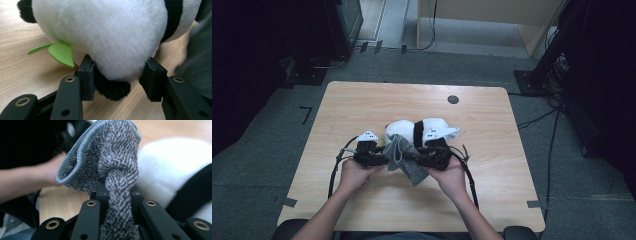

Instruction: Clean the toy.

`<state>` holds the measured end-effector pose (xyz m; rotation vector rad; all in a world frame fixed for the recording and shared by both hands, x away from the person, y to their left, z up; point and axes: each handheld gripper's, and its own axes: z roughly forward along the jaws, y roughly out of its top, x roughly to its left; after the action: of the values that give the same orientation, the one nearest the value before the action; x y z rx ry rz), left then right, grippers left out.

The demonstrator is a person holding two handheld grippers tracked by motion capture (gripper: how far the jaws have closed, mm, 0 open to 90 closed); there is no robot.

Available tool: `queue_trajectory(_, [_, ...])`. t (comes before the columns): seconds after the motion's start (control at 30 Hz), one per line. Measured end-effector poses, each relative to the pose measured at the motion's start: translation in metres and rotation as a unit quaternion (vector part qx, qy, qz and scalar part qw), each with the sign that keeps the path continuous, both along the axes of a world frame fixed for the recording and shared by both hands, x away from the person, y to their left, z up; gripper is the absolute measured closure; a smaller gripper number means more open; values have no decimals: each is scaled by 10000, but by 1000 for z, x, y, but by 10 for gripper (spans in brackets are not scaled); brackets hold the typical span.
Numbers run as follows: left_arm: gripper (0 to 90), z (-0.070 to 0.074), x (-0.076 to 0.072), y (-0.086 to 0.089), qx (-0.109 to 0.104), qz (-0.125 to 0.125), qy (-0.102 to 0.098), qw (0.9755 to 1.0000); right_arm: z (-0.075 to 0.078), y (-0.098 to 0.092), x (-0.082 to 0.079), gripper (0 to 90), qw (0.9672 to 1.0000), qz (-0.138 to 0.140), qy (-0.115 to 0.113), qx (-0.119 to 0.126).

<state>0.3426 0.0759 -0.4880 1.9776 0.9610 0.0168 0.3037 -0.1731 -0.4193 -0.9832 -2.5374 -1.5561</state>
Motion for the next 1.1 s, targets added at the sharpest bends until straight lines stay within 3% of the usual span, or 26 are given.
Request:
queue_trajectory(0.1, [518, 0, 0, 0, 23, -15, -5, 10000, -23, 12, 7, 775, 9993, -5, 180, -313])
queue_trajectory(0.2, [521, 0, 0, 0, 77, -33, -26, 10000, -44, 13, 11, 770, 9955, -202, 19, -929])
queue_trajectory(0.33, [522, 0, 0, 0, 78, -41, -38, 10000, -55, -2, 12, 769, 9925, -394, 75, -1158])
queue_trajectory(0.7, [523, 1, -1, -1, 109, -48, -71, 9999, -50, -20, 4, 769, 9879, -589, 25, -1433])
queue_trajectory(1.1, [526, 1, -1, -2, 120, -73, -76, 9999, -43, -51, -1, 770, 9874, -819, 191, -1342])
